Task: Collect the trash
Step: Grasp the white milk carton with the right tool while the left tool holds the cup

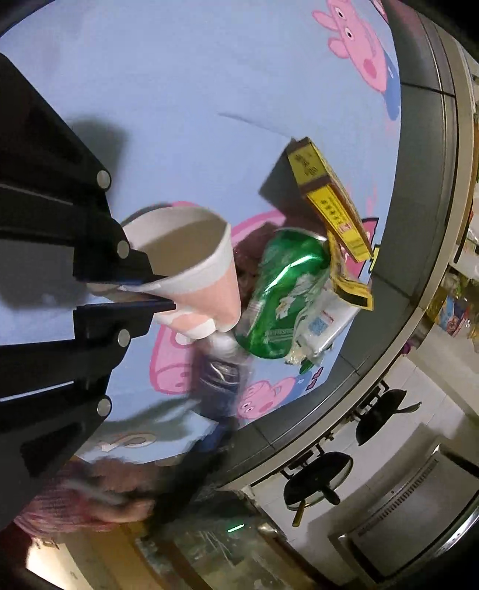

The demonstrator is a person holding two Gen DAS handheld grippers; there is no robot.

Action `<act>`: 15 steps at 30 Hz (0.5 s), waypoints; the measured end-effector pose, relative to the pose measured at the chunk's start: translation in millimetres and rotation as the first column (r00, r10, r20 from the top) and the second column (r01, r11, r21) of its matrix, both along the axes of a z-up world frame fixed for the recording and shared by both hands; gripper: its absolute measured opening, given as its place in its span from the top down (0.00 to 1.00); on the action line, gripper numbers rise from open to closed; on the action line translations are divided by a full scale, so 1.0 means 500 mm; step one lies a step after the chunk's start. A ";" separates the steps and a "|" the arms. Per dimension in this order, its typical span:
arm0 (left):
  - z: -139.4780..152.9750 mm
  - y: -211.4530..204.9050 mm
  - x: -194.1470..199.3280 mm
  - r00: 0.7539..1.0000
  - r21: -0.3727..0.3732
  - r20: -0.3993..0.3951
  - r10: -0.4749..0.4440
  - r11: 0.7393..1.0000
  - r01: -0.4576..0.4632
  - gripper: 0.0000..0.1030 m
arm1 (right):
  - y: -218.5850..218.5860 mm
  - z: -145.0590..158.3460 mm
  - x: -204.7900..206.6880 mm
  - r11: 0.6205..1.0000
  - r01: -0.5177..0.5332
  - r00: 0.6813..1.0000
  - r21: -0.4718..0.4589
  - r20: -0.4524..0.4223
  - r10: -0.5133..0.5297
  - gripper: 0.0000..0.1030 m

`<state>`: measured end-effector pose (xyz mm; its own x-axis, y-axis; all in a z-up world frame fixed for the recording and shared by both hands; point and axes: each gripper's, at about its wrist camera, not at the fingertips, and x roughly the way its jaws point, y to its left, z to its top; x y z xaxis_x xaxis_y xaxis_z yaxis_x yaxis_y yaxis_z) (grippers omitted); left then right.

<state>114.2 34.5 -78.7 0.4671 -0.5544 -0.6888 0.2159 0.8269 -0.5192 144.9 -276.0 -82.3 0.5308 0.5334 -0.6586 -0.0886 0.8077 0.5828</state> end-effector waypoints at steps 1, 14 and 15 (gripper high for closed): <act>-0.001 0.000 0.002 1.000 0.001 -0.005 0.002 1.000 -0.002 0.93 | 0.027 -0.010 -0.043 0.998 -0.061 0.998 0.005 -0.020 0.062 0.66; -0.011 -0.008 -0.012 1.000 0.060 -0.022 0.018 0.998 -0.017 0.94 | 0.156 0.024 -0.229 0.866 -0.084 0.925 -0.492 0.286 0.252 0.24; -0.011 -0.005 -0.013 0.999 0.060 -0.025 0.025 0.998 -0.023 0.94 | 0.155 0.024 -0.219 0.861 -0.066 0.920 -0.505 0.304 0.248 0.23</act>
